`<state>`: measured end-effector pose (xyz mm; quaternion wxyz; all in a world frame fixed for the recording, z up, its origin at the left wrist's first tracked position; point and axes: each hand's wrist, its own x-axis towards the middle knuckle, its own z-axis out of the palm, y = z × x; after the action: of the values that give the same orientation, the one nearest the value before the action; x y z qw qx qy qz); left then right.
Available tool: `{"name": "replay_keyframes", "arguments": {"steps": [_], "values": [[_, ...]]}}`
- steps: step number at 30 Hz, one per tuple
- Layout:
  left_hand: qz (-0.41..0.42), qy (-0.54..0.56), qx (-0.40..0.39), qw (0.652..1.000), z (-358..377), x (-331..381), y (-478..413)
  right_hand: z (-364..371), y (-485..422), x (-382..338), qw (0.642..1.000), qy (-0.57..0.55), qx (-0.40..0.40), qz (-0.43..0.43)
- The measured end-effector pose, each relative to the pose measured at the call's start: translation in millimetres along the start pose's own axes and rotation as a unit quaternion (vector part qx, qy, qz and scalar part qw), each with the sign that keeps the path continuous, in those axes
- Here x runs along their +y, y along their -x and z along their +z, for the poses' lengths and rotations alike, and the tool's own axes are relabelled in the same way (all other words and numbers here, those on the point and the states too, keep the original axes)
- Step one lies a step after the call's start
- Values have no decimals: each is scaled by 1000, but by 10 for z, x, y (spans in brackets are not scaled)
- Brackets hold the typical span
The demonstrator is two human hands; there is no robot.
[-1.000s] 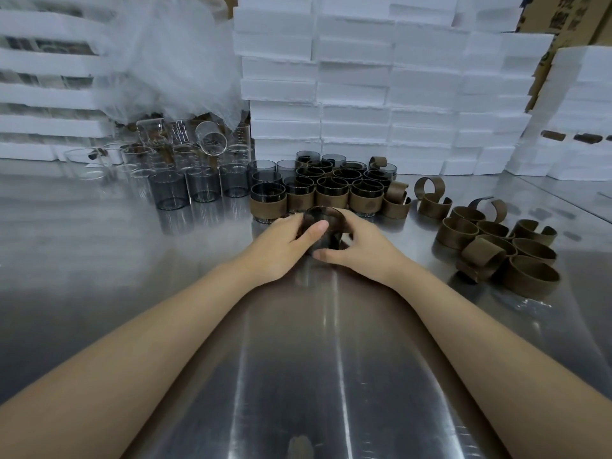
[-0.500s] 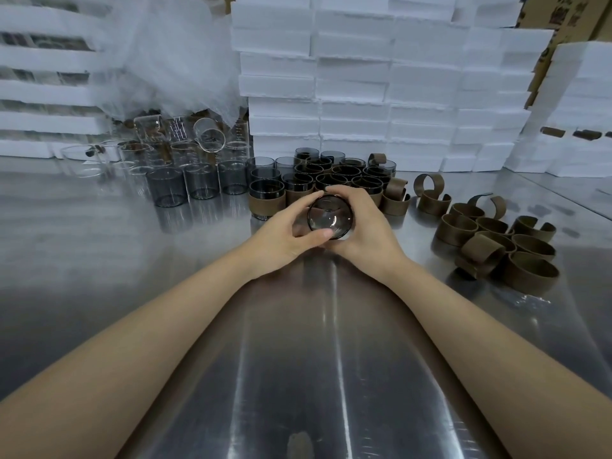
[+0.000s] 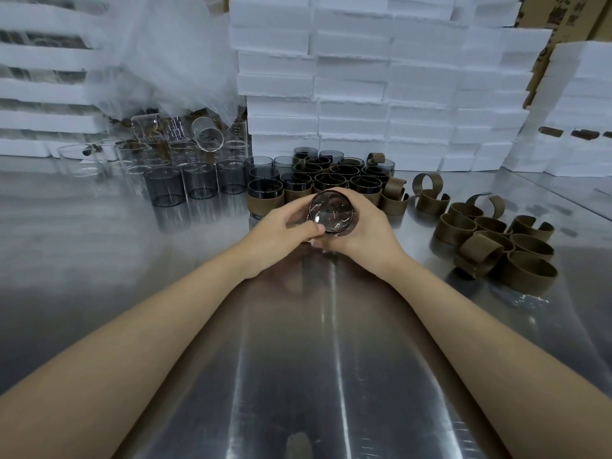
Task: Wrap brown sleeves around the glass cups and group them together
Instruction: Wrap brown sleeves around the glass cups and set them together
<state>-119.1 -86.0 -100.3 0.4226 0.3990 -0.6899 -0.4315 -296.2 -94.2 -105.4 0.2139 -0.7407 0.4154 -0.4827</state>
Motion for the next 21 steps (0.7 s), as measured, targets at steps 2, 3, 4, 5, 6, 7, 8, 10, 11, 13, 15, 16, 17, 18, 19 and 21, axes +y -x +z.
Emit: {"name": "replay_keyframes", "arguments": {"steps": [2, 3, 4, 5, 6, 7, 8, 10, 11, 13, 15, 16, 17, 18, 19, 21], "values": [[-14, 22, -2, 1000, 8, 9, -1, 4, -7, 7, 1000, -15, -3, 10], [-19, 28, -3, 999, 14, 14, -7, 2, -10, 11, 1000, -18, -5, 14], [-21, 31, -4, 999, 23, 17, -15, -1, -14, 15, 1000, -17, -9, 17], [-19, 31, -4, 999, 30, 16, -20, -4, -17, 19, 1000, -16, -13, 19], [-14, 32, -3, 999, 38, 14, -23, -9, -18, 19, 1000, -16, -16, 20], [-9, 35, 0, 999, 44, 11, -27, -15, -20, 15, 1000, -16, -18, 20], [-4, 37, 3, 999, 47, 6, -29, -15, -23, 10, 1000, -15, -19, 19], [1, 34, 13, 999, 48, 0, -36, -15, -34, 2, 1000, -1, -19, 12], [4, 33, 20, 999, 52, 4, -41, -21, -39, -2, 1000, 11, -19, 6], [6, 36, 29, 999, 52, 22, -40, -29, -48, -28, 999, 33, -19, -8], [0, 43, 35, 998, 44, 36, -28, -24, -49, -47, 998, 46, -21, -22], [-5, 48, 37, 998, 43, 39, -19, -20, -40, -49, 998, 48, -20, -24], [-9, 52, 39, 998, 44, 44, -15, -17, -29, -55, 998, 48, -19, -27], [-13, 55, 42, 998, 45, 47, -11, -13, -19, -64, 998, 49, -18, -33], [-18, 57, 45, 997, 47, 53, -9, -11, -13, -73, 997, 52, -19, -44], [-31, 61, 54, 996, 47, 63, -1, -2, -16, -86, 995, 60, -23, -73]]}}
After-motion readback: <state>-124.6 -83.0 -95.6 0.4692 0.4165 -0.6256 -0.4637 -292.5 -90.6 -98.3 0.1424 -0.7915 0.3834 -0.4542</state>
